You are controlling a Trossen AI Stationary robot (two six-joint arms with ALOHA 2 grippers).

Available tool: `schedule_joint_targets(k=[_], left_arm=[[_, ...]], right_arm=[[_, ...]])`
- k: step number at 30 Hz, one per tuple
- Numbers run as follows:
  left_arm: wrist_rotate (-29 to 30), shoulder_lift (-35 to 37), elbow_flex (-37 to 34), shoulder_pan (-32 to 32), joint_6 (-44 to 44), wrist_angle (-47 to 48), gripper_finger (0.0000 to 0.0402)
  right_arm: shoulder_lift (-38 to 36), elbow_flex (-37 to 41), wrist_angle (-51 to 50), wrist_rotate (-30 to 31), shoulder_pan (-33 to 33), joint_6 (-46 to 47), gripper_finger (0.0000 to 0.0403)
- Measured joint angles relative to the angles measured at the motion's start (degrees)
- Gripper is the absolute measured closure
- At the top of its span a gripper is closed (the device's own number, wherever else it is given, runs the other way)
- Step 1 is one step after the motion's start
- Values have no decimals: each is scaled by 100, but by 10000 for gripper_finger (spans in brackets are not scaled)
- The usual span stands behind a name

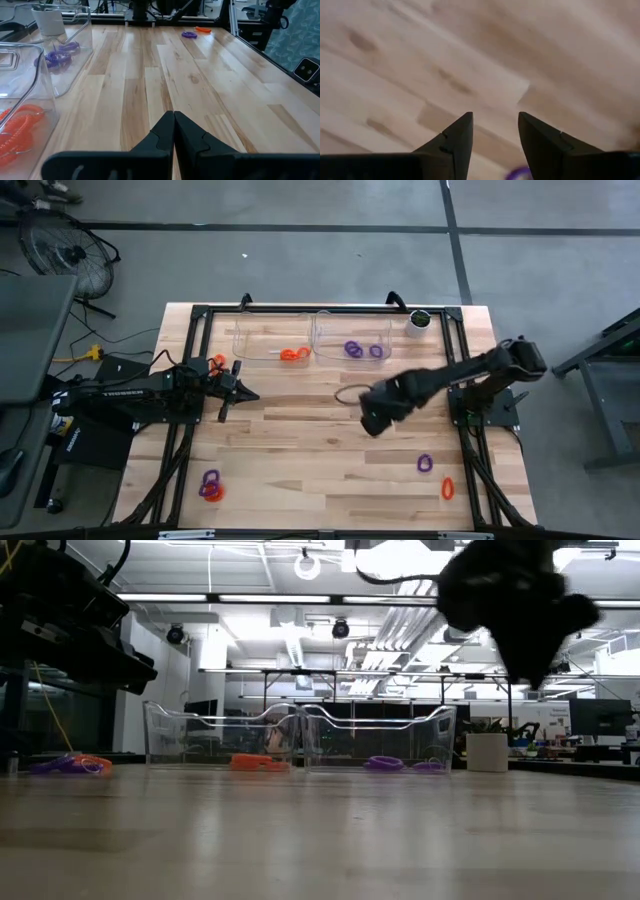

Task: Sort spring keychains
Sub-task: Put the violet spring keychain into the right transparent bin

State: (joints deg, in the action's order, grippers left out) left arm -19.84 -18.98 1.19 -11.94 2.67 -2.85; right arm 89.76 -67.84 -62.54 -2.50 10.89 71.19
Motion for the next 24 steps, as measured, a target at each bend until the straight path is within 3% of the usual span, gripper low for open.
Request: schedule_joint_targets(k=[12,24], left_arm=[[-2,-1,0,0,-2,-1,400],[-2,-2,0,-2,0,-2,400]], right_arm=[[-311,1401,869,-734,1471,1693,247],[-313,2039,1663,-507,2675,3060,221]])
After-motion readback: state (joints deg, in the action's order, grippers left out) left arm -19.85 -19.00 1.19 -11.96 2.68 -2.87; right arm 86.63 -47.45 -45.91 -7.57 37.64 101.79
